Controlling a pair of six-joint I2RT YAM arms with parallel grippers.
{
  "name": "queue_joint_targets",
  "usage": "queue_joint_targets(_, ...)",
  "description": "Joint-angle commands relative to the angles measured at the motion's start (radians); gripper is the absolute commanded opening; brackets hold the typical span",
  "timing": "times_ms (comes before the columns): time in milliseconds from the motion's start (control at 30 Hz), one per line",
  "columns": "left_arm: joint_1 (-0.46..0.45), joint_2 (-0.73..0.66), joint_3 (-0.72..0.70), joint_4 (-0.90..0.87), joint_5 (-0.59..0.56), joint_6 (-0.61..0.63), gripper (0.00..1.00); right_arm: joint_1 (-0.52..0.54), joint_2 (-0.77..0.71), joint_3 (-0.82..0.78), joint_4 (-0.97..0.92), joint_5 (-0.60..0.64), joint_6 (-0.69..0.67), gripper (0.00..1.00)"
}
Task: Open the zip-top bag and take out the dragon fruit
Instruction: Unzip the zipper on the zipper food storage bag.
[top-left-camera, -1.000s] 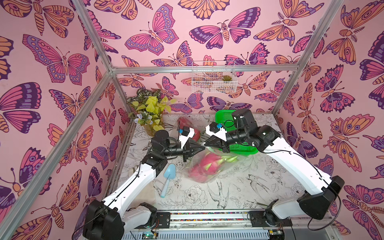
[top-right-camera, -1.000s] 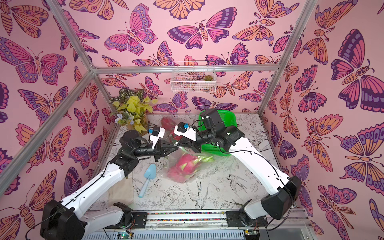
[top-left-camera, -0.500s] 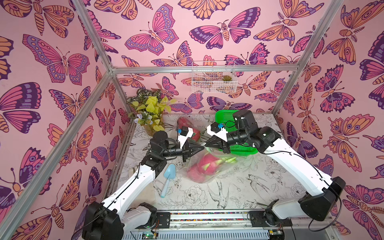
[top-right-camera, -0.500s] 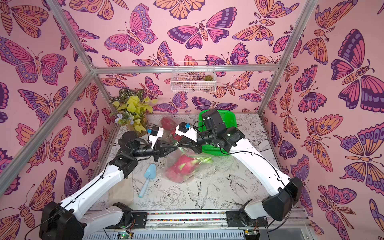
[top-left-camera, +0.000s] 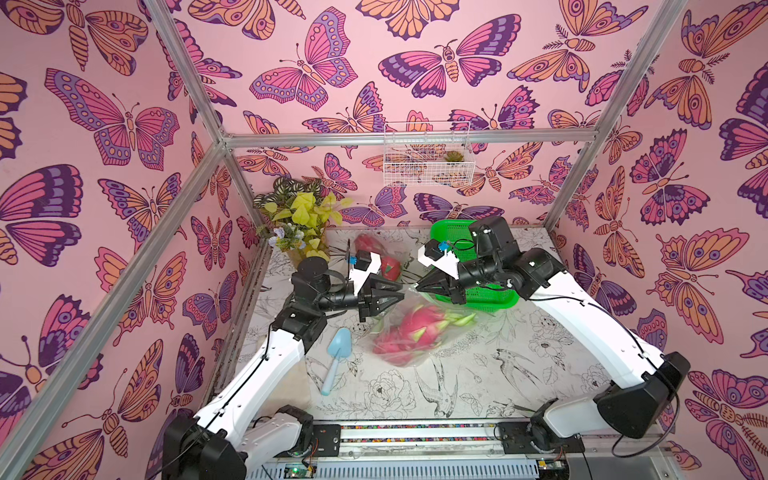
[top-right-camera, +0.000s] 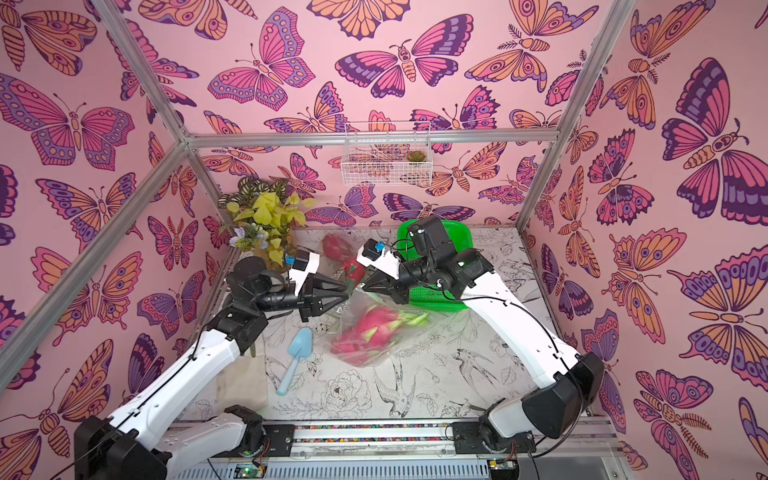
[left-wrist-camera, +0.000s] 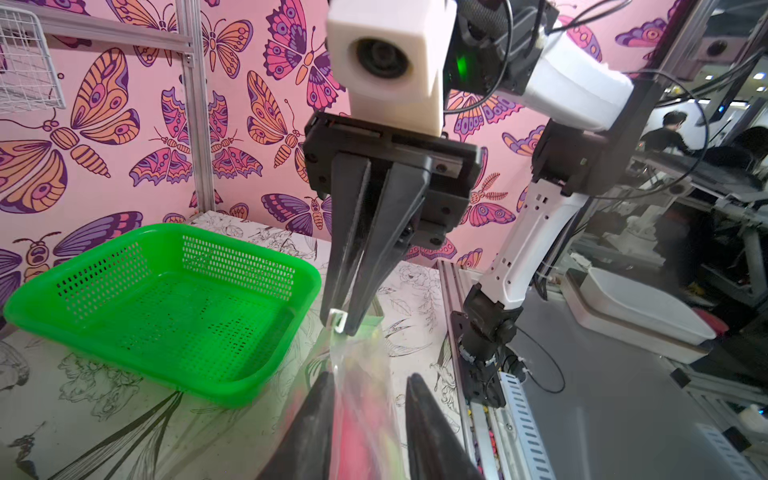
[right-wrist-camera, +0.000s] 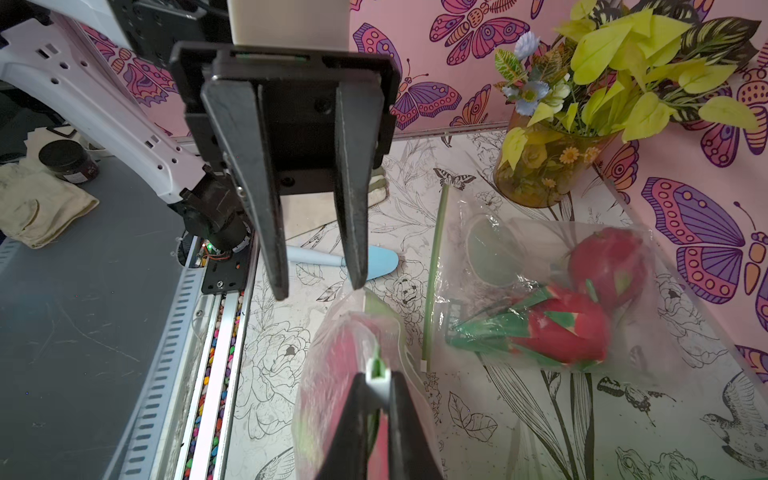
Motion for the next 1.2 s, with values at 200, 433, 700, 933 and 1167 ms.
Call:
queue_joint_targets(200,-0.001,0.078,0.15,-0.29,0.058,0.183,0.38,0.004,0.028,0.076,-0.072,-0.032,-0.028,0.0)
queue_joint_targets(433,-0.019,0.115,0.185,-0.311,0.112,0.19,0.4,0.015,0.058,0.122,-0.121,-0.027,-0.047,0.0)
queue_joint_targets(700,-0.03,0.143,0.211,-0.313,0.112,0.19,0.37,0.023,0.059,0.124,-0.128,-0.035,-0.061,0.0)
queue_joint_targets(933,-0.037,0.161,0.219,-0.314,0.106,0.196,0.37,0.024,0.058,0.133,-0.14,-0.038,-0.067,0.0)
queue_joint_targets(1167,-0.041,0.205,0.219,-0.313,0.117,0.213,0.28,0.025,0.061,0.146,-0.147,-0.039,-0.072,0.0)
